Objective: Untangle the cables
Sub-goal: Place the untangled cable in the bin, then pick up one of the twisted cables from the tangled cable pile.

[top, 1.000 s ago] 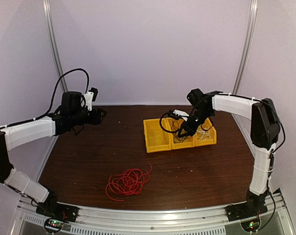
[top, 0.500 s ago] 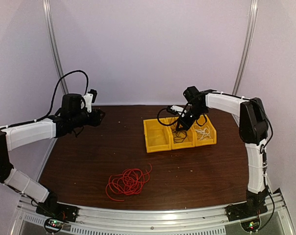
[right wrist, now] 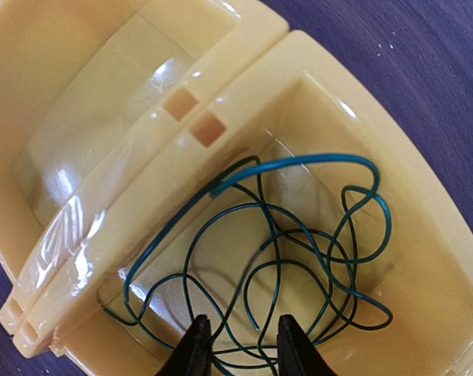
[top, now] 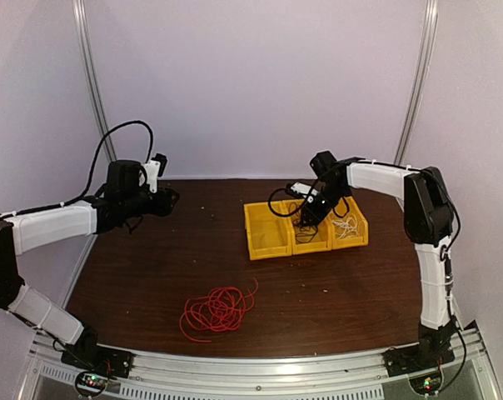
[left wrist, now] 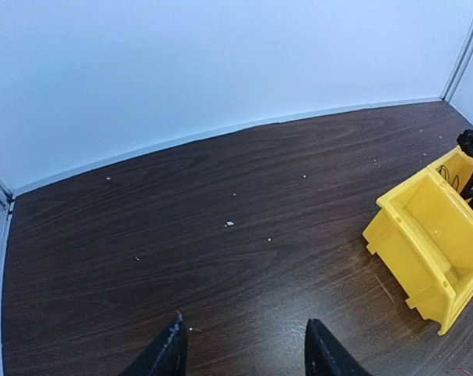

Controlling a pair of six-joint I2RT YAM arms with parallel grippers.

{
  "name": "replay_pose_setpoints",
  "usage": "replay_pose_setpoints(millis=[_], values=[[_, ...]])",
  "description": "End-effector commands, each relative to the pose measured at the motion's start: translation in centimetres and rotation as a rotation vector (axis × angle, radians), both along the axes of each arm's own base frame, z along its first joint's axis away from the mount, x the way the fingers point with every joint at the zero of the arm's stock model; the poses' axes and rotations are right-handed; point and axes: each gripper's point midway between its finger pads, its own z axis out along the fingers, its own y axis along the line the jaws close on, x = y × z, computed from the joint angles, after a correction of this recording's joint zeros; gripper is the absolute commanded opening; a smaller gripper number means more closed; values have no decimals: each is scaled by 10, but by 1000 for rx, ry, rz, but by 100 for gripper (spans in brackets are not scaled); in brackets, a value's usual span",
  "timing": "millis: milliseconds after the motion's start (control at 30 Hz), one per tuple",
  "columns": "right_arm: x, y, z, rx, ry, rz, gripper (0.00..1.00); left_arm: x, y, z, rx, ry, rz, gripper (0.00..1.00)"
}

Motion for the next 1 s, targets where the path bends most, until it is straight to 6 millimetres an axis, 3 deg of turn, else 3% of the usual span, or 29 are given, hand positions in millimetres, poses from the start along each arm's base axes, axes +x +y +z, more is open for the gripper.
replay_pose_setpoints(millis=[0,167,267,367,533,700,833,967], values=[[-4,-5,42,20,-78,-18,33,3,-12,21,1,-56,-76,53],[-15,-8,100,75,-186,1,45,10,-11,24,12,-51,-60,54],[-16,-6,119,102,-224,3,48,12,-15,29,-3,-38,-68,54],[-5,-1,125,119,-248,-2,48,5,-18,29,-24,-12,-92,54],[22,12,118,144,-272,-16,44,-6,-20,40,-77,-24,-109,54],[40,22,113,176,-292,-28,43,-21,-24,37,-105,-3,-156,54],[37,33,121,232,-308,-2,43,-22,-7,26,-98,32,-56,53],[13,56,128,303,-283,91,44,-24,16,19,-109,20,79,58]])
